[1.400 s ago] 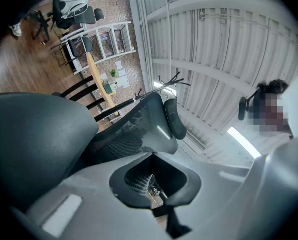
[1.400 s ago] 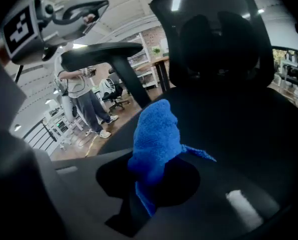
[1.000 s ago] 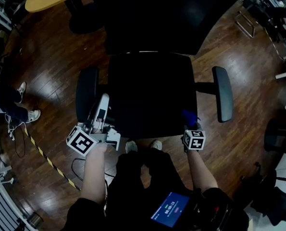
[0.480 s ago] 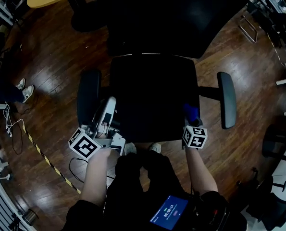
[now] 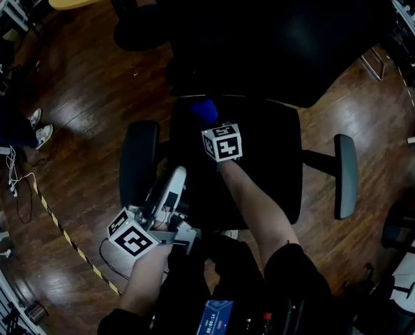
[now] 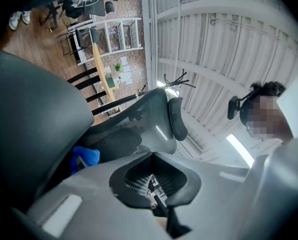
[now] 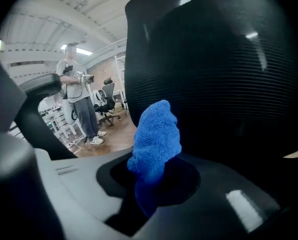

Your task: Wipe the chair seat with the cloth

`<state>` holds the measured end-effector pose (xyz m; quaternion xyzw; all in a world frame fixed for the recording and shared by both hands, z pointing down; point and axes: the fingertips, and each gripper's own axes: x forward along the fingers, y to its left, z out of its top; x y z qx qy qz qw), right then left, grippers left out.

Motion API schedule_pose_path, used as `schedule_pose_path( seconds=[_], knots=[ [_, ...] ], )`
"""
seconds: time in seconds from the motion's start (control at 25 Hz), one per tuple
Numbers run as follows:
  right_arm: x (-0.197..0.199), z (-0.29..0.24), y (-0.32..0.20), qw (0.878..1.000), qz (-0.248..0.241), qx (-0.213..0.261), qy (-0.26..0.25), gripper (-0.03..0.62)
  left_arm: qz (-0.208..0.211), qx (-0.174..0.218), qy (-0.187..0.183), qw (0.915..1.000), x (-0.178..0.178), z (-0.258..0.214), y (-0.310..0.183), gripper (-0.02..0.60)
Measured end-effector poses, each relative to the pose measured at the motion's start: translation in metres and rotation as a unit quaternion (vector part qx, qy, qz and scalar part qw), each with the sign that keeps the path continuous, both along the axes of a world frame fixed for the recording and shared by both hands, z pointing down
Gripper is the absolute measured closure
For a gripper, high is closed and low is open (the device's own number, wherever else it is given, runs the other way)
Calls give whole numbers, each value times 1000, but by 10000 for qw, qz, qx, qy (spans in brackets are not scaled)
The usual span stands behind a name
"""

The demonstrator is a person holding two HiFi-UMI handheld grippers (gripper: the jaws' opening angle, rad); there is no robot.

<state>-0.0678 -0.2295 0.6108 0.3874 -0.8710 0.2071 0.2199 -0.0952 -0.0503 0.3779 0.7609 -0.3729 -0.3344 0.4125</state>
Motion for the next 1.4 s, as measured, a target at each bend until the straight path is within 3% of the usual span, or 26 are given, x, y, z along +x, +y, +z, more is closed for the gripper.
schedule_pose_path(
  seconds=[0.2, 0.36, 0.48, 0.64, 0.84, 0.96, 1.08, 1.24, 1.32, 1.4],
  knots=[
    [-55, 28, -6, 9983, -578, -39, 49, 511, -22, 150, -34, 9999, 2, -7, -4, 589],
    [-56, 32, -16, 9978, -586, 215, 241, 511, -147, 148, -67, 9998, -8, -4, -8, 589],
    [-13, 44, -31, 9984, -183, 137, 518, 511, -248, 127, -100, 9996, -17, -3, -8, 589],
    [95, 52, -46, 9941, 657, -16, 868, 511, -329, 80, -221, 9992, -21, 0, -8, 589],
    [258, 42, -41, 9697, 1937, -127, 1484, 511, -383, -107, -360, 9986, -21, 12, -11, 589],
    [322, 33, -31, 9559, 2550, -195, 1447, 511, -417, -162, -421, 9981, -22, 15, -11, 589],
    [346, 31, -26, 9504, 2883, -326, 1123, 511, -446, -245, -447, 9977, -19, 20, -13, 589],
    [349, 30, -21, 9517, 2805, -274, 1221, 511, -465, -207, -411, 9979, -15, 16, -12, 589],
    [336, 23, -20, 9550, 2710, -148, 1194, 511, -441, -122, -372, 9983, -13, 10, -10, 589],
    [298, 12, -20, 9641, 2457, 42, 1004, 511, -416, -58, -350, 9985, -14, 6, -9, 589]
  ],
)
